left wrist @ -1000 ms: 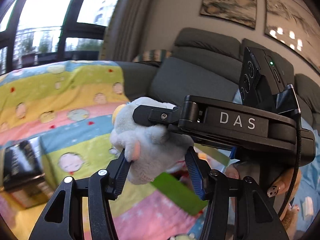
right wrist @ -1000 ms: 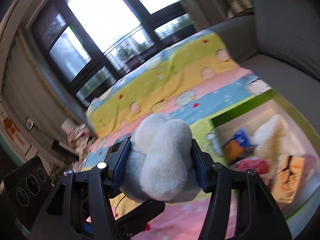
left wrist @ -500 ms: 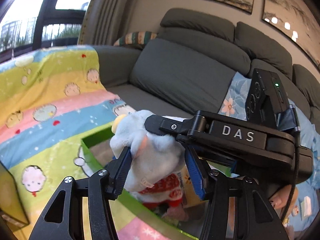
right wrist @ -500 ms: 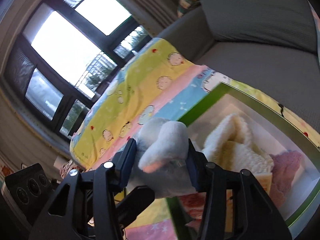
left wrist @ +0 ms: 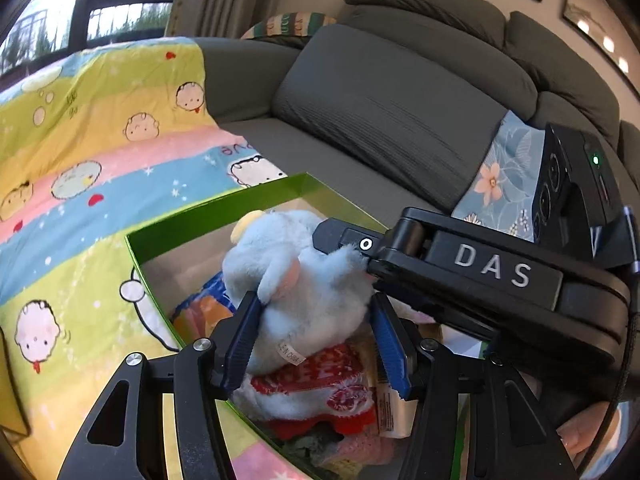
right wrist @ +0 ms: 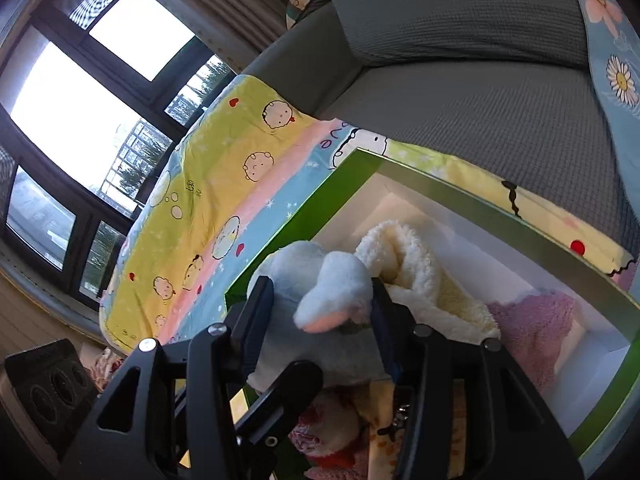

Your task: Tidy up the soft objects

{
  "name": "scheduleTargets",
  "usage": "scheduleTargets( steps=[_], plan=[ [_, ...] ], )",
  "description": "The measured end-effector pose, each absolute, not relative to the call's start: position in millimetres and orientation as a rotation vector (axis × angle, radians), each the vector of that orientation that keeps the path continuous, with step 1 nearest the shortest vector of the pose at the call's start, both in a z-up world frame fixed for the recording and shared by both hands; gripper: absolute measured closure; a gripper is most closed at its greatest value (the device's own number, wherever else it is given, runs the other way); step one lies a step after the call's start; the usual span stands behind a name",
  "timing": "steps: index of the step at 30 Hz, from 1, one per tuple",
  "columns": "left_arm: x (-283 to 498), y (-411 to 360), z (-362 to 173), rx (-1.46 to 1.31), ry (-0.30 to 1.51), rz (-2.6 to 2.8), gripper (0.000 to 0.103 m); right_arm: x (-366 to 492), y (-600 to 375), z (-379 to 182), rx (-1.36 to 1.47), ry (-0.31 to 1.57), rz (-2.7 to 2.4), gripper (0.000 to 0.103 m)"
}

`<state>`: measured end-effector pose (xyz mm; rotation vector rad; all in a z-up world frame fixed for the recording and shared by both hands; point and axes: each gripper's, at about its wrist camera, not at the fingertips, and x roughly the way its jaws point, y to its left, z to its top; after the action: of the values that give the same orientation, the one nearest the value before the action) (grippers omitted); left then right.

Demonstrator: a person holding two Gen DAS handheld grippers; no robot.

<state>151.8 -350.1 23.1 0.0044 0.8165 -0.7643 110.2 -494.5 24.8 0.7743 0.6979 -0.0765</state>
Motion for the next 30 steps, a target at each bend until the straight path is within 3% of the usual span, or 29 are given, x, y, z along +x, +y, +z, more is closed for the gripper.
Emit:
scheduleTargets(
  steps=[10, 21, 30],
  plan=[
    [133.0, -319.2, 46.1, -0.035, 0.82, -0.792, 0.047, 89.1, -494.8, 44.2, 0.699, 0.66, -0.145, 0.052],
    [95.6, -215.0, 91.8, -0.131, 0.723, -0.622, 0.028, 61.2, -462.2, 81.0, 0.602, 0.542, -0.086, 0.018],
    [65.1, -73.5, 86.4, -0.211, 0.712, -0.29, 0.024, 60.1, -410.7, 97.7, 0.472, 0.533, 0.002, 0.006]
  ],
)
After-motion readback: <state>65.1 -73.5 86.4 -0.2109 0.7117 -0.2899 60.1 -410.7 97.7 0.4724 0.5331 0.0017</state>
